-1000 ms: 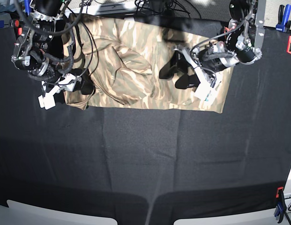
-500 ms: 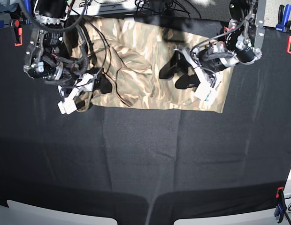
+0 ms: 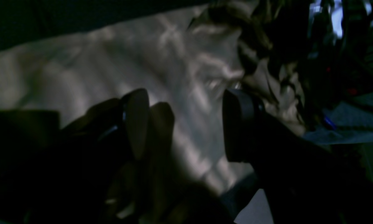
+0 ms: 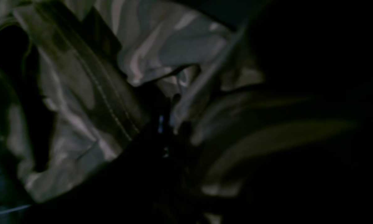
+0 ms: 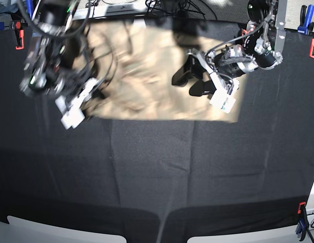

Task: Layout the t-shirt on the table in an organized manner, then fold the t-shirt properly
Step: 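Grasp the other strip end with the right gripper and fold it over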

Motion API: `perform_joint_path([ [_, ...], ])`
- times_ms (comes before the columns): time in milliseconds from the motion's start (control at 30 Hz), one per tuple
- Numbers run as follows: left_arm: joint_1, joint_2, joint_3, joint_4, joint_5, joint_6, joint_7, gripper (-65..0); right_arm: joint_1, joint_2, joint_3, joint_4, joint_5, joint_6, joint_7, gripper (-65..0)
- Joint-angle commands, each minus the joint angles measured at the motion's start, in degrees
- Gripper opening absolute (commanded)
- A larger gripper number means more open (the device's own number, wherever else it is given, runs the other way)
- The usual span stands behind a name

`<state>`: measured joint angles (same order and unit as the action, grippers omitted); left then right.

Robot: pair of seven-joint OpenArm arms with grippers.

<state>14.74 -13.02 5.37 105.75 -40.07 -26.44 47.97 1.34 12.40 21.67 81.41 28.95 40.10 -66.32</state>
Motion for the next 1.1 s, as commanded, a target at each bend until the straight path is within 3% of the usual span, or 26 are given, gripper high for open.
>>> perform_joint_path([
  [0, -0.46, -0.04, 0.0, 1.05, -0.94, -0.63, -1.38, -30.2, 2.19, 1.64, 0.76, 0.81, -0.87, -0.1, 0.74, -65.0],
  [367, -0.46, -0.04, -0.02, 1.05, -0.92, -0.61, -1.36, -30.2, 11.08, 13.38, 1.68, 0.81, -2.73, -0.1, 0.74, -65.0],
  [567, -0.46, -0.04, -0.02, 1.05, -0.92, -0.63, -1.36, -30.2, 15.5, 17.49, 1.66, 0.81, -11.04, -6.14, 0.92, -65.0],
  [800, -0.46, -0.04, -0.02, 1.05, -0.94, -0.63, -1.36, -30.2, 15.78, 16.17, 1.36, 0.83, -13.27, -7.8, 0.9, -65.0],
  [1067, -0.46, -0.04, 0.0, 1.05, -0.94, -0.61, -1.33, -30.2, 15.76, 10.54, 1.29, 4.0, -15.32, -10.84, 0.9, -65.0],
])
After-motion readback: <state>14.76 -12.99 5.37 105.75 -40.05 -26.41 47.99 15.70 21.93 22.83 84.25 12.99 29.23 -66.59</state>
